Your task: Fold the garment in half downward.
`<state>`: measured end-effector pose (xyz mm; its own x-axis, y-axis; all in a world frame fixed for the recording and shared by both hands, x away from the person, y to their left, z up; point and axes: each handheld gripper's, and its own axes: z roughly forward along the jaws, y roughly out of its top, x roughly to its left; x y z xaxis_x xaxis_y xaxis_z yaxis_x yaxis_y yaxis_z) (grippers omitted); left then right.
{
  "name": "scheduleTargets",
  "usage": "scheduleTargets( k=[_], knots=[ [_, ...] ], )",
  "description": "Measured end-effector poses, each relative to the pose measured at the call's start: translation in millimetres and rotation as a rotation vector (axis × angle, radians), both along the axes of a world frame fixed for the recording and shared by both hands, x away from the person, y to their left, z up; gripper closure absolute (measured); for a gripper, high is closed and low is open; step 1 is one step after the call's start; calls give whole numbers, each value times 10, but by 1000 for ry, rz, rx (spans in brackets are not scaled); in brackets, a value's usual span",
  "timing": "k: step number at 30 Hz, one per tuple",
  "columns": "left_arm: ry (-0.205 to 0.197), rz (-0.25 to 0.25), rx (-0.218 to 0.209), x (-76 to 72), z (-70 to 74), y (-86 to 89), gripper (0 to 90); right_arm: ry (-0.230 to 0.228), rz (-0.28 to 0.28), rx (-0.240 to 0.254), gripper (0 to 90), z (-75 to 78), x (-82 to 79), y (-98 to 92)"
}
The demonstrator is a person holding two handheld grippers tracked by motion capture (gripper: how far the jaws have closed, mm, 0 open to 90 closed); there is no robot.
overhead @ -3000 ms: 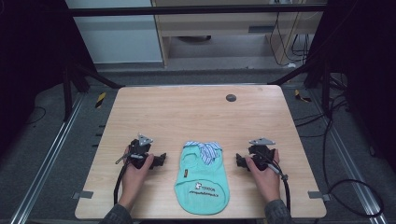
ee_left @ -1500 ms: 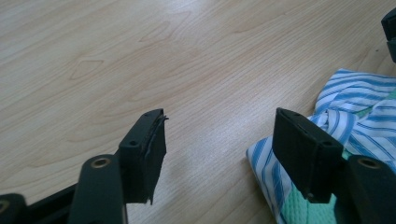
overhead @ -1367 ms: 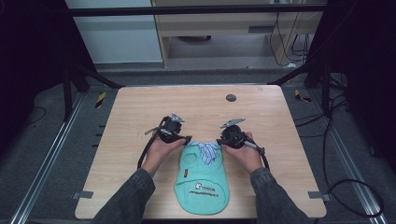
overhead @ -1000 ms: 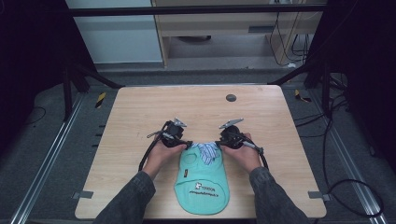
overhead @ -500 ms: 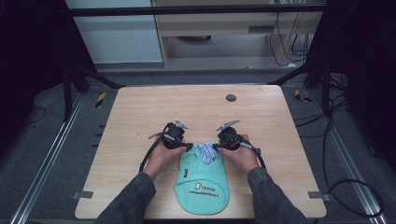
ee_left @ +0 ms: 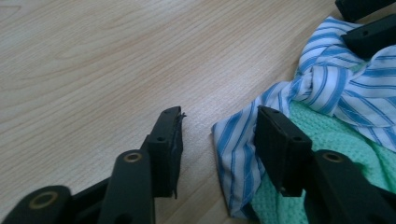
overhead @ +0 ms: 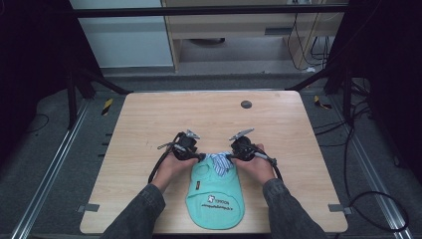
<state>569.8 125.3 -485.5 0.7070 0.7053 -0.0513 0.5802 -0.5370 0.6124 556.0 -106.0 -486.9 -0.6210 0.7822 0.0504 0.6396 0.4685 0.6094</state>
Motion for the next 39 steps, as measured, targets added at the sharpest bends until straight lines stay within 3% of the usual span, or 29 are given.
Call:
scheduleTargets(
  k=[6,18,21,25,39],
  knots=[
    [25,-40,-13,-26,10,-27,725,7,25,-1,715,6,-13,25],
    [41,-66,-9,-53,35,-50,844,8,70,-12,834,22,-37,76],
    [23,-70,10,-58,62,-42,847,-7,76,-7,839,57,-49,67],
    [-6,-64,-14,-71,166,-3,848,-34,85,27,840,209,-84,36],
    [-108,-92,-32,-102,684,-3,849,-138,155,13,844,722,-193,-3]
  ],
)
